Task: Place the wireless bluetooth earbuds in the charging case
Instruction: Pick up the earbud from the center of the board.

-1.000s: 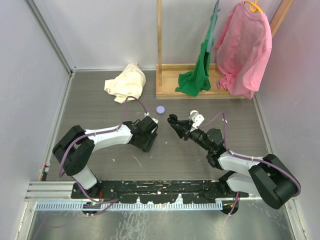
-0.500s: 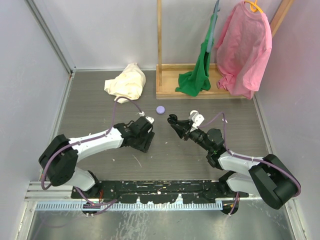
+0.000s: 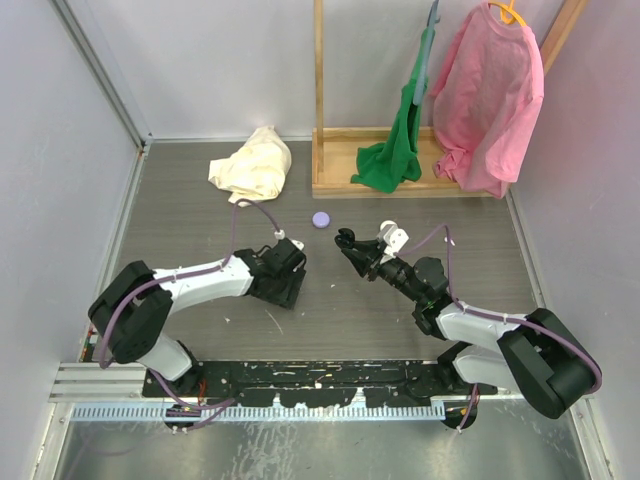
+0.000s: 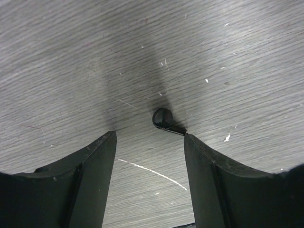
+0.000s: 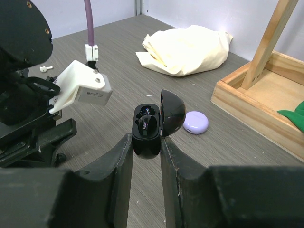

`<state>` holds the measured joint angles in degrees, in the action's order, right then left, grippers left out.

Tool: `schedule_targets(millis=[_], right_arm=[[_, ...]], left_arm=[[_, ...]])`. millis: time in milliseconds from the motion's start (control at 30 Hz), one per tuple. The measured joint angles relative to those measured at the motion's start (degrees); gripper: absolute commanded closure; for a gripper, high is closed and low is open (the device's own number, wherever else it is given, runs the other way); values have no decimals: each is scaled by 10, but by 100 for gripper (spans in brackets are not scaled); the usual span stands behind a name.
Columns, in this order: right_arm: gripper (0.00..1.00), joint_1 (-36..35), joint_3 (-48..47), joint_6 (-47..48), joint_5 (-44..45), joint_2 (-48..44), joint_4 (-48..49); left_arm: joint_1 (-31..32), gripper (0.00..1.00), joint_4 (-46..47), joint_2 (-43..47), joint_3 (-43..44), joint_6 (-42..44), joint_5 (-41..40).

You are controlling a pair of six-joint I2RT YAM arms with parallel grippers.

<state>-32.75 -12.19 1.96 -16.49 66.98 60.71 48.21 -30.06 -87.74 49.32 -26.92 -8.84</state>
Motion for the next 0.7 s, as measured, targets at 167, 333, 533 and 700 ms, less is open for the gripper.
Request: schedule_targets(millis=[167, 333, 533, 700], right_arm=[[99, 0, 0, 1, 0, 0, 0], [99, 0, 0, 2, 0, 0, 0], [99, 0, 0, 2, 0, 0, 0], [99, 0, 0, 2, 0, 0, 0]], left_arm=[[0, 51, 0, -7, -4, -6, -4], [0, 58, -6, -7, -5, -7, -15], [-3, 53, -22, 3, -10, -7, -35], [-5, 53, -24, 24, -10, -9, -31]])
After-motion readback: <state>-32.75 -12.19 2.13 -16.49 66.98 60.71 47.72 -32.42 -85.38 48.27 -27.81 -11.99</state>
